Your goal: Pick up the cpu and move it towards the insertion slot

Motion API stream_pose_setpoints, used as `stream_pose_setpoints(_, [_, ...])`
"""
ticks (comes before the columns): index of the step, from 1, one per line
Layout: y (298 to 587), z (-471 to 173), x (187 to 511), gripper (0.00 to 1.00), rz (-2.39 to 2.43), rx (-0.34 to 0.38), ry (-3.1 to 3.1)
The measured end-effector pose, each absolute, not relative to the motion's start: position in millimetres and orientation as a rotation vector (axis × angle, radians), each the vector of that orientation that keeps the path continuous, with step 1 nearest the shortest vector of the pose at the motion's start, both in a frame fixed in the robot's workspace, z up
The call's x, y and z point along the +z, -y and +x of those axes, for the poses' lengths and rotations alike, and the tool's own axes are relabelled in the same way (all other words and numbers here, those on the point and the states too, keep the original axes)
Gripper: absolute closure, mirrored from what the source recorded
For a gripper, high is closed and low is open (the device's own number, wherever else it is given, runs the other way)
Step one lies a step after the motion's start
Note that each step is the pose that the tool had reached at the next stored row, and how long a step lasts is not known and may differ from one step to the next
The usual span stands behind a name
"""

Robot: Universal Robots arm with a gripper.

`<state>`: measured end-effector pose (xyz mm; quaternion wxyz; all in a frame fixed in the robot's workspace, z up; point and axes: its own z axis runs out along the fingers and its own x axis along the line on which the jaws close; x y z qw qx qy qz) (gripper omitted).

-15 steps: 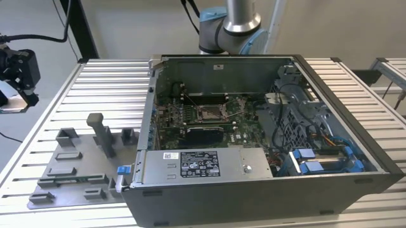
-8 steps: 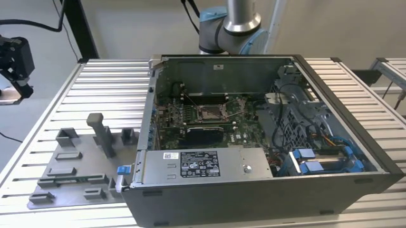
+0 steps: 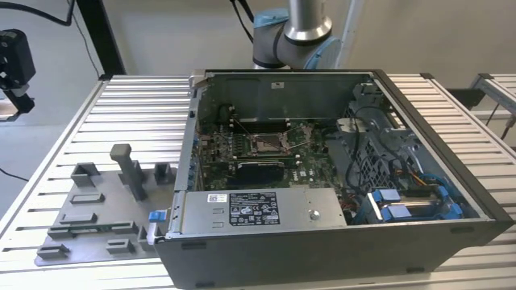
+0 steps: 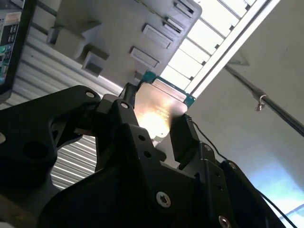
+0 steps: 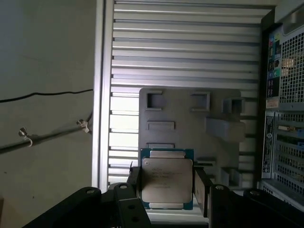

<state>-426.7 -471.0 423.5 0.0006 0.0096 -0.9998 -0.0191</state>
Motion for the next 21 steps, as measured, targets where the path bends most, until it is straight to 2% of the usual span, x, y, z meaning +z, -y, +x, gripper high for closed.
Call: stream_pose_setpoints(21, [471, -404, 435, 1.00, 0.030, -0.060, 3.143])
